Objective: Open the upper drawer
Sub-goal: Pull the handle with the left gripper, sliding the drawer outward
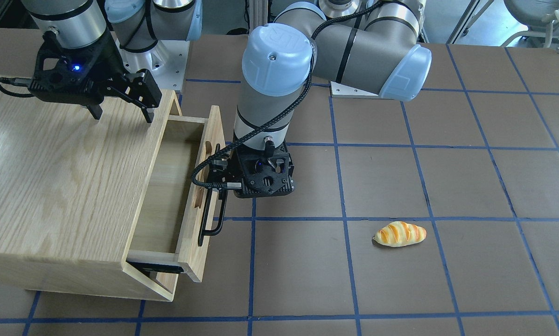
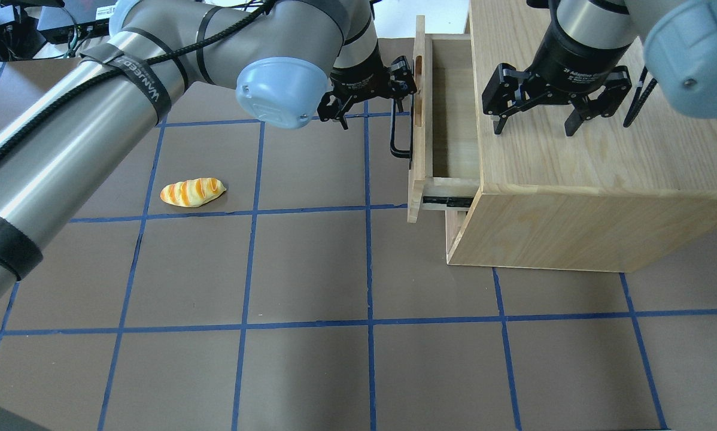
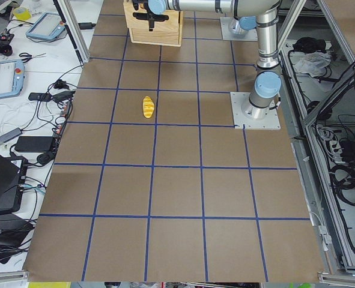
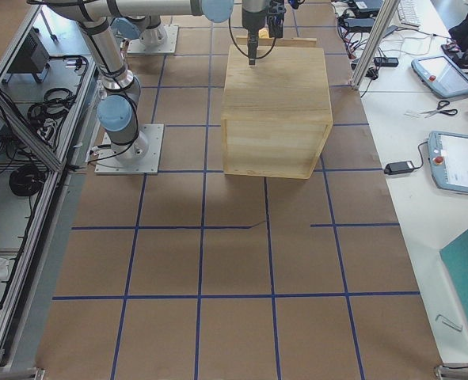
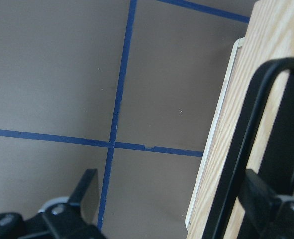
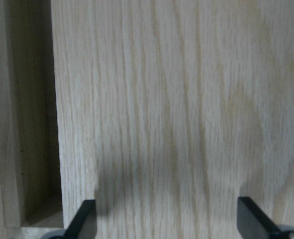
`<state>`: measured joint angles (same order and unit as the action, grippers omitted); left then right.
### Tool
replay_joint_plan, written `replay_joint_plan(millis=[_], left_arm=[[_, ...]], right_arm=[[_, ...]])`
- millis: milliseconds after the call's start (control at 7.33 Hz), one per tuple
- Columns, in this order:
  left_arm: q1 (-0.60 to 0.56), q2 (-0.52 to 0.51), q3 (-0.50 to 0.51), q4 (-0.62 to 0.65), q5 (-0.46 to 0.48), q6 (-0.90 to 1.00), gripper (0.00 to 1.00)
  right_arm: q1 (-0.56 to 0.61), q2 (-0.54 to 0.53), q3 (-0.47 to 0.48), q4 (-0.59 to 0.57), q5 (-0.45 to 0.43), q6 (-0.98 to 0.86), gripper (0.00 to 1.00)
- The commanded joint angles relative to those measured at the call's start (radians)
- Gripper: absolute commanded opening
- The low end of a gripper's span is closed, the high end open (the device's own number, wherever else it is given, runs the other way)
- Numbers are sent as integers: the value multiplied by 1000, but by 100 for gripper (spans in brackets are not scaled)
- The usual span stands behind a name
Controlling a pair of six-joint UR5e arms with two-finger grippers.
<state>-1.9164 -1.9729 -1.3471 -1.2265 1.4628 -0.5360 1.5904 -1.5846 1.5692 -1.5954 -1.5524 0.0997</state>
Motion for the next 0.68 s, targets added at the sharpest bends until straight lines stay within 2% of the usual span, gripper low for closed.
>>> replay_joint_plan(millis=[0, 545], left_arm=[[14, 8, -1, -11, 1, 24, 100], [39, 9, -3, -19, 1, 54, 100]], right_arm=[[0, 0, 0, 0, 0, 0, 100], [0, 0, 0, 0, 0, 0, 100]])
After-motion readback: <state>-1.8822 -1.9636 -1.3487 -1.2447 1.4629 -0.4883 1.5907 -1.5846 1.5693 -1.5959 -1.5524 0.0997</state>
